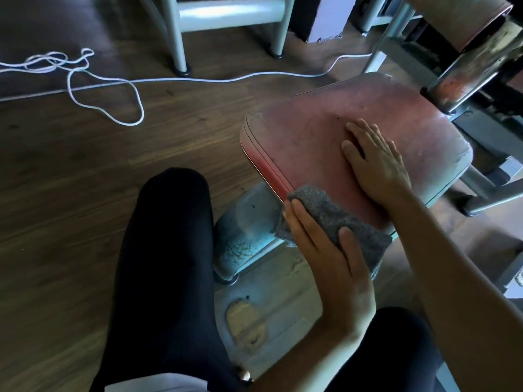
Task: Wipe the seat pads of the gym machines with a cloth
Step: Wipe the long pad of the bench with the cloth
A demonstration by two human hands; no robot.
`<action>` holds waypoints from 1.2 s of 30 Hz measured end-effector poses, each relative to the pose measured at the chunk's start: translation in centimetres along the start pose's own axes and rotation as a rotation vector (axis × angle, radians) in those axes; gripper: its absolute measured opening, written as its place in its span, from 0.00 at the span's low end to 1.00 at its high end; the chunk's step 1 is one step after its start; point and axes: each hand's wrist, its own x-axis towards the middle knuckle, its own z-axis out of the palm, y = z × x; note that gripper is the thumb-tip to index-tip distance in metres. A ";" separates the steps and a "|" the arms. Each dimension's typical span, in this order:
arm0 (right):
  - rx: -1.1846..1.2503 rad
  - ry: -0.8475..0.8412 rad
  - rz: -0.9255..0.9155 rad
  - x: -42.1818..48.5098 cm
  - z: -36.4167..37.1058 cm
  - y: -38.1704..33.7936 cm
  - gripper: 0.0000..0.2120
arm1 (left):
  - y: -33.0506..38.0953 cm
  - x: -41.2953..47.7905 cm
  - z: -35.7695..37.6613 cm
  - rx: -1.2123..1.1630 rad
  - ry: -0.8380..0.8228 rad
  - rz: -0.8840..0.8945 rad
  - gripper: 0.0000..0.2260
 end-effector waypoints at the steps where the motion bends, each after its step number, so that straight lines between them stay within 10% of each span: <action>1: 0.002 0.003 0.001 0.1 0.0 0.1 0.24 | -0.1 0.4 -0.1 0.010 -0.019 0.009 0.30; 27: -0.023 -0.030 0.039 -0.1 0.2 -0.6 0.24 | -0.3 7.0 -1.0 -0.051 0.019 -0.053 0.38; 36: 0.016 0.004 0.038 -0.8 0.0 -0.4 0.25 | 0.5 12.0 -2.4 0.825 -0.183 0.306 0.32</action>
